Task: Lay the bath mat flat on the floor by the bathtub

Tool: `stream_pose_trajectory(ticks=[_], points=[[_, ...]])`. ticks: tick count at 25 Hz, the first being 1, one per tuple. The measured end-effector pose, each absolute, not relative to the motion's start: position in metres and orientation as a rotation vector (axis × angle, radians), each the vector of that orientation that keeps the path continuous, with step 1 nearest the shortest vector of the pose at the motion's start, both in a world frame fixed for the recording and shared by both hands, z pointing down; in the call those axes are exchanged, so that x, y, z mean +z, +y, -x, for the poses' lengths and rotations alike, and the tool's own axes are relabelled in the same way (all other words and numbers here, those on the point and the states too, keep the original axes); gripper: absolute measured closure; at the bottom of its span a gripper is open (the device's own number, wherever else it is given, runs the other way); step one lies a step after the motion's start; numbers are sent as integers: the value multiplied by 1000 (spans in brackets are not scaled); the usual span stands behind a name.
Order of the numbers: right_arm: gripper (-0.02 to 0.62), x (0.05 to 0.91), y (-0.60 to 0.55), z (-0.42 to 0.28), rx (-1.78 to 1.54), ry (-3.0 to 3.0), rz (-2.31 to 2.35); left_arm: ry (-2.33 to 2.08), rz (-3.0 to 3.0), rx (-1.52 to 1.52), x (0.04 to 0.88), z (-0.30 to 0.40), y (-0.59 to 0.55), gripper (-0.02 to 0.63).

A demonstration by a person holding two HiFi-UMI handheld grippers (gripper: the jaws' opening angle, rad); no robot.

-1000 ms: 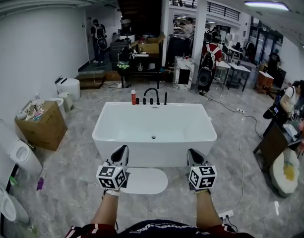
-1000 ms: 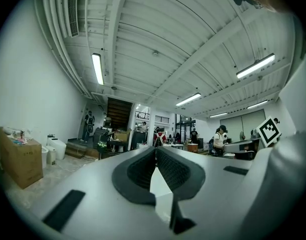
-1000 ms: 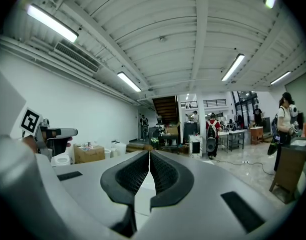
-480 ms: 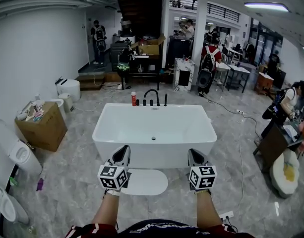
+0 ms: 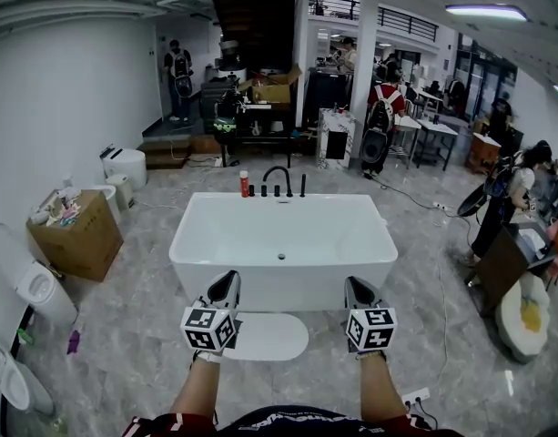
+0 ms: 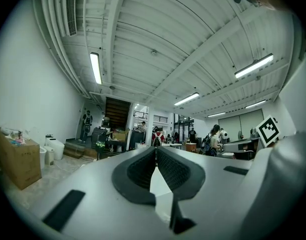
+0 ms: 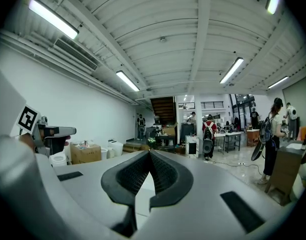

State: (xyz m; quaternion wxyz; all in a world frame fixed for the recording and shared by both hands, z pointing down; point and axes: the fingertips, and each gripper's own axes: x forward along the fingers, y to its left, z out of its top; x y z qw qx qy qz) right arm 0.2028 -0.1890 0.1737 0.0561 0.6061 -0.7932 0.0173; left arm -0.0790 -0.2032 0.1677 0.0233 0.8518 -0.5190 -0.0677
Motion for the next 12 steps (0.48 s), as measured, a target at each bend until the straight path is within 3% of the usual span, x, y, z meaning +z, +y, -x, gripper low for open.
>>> stream_pose_trajectory(ticks=[12], points=[[569, 177, -191, -199, 66, -2402, -1842, -1594, -2629, -210, 171, 81, -206, 578]])
